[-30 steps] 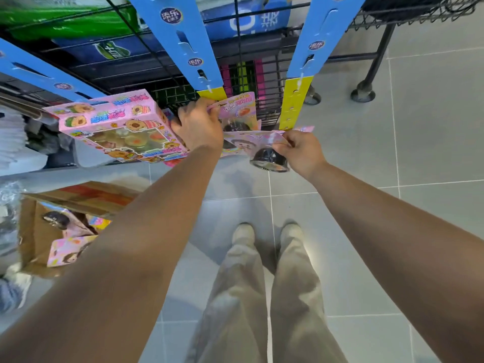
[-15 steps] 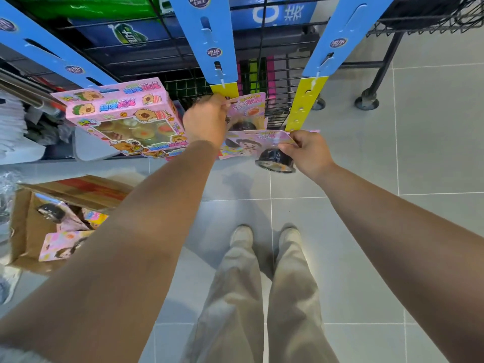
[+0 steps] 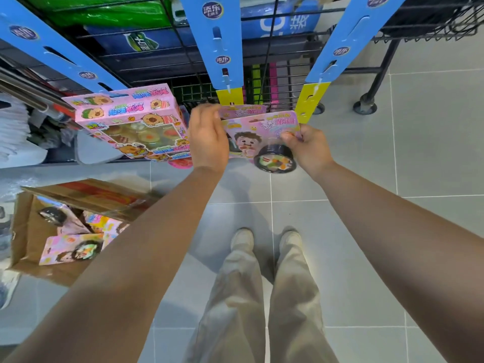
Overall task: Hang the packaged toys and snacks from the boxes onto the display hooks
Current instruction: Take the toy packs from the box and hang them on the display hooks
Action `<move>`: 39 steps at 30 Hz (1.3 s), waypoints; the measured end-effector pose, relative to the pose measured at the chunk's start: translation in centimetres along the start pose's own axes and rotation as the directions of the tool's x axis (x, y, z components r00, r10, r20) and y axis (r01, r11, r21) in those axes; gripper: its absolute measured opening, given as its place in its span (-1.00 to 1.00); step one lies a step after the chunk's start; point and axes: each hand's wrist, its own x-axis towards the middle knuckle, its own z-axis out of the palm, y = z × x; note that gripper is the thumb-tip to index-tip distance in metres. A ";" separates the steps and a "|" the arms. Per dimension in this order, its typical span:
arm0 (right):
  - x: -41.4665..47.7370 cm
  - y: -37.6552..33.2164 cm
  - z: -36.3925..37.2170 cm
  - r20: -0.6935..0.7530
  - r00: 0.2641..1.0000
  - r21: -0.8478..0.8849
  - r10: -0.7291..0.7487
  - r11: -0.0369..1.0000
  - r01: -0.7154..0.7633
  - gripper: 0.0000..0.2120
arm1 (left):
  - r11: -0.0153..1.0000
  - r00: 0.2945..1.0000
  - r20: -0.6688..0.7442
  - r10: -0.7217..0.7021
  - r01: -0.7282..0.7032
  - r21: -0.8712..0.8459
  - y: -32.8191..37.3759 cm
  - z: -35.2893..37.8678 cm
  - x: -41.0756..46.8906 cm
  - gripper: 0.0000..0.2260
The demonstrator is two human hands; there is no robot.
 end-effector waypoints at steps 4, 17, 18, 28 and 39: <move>0.2 -2.2 1.3 0.028 0.999 0.033 -0.044 0.999 0.043 -0.81 | 0.993 0.988 -0.118 0.097 -0.104 -0.051 1.2 -1.1 0.1 -0.75; -0.4 -4.5 2.5 -0.130 0.971 0.158 -0.203 0.962 0.222 -0.78 | 0.978 0.989 -0.089 0.115 -0.098 0.183 4.6 -2.9 1.9 -0.73; -0.5 -4.6 2.5 -0.148 0.966 0.142 -0.210 0.962 0.231 -0.76 | 0.981 0.994 -0.078 0.071 -0.055 0.187 5.0 -3.0 2.0 -0.74; -0.5 -5.8 2.4 -0.221 0.923 0.028 -0.316 0.944 0.330 -0.72 | 0.925 0.989 0.003 -0.145 0.135 0.355 7.8 -4.1 2.1 -0.58; -0.2 -6.0 3.7 -0.197 0.952 0.007 -0.232 0.971 0.238 -0.72 | 0.991 0.997 -0.046 -0.063 0.068 0.113 6.2 -4.1 1.9 -0.62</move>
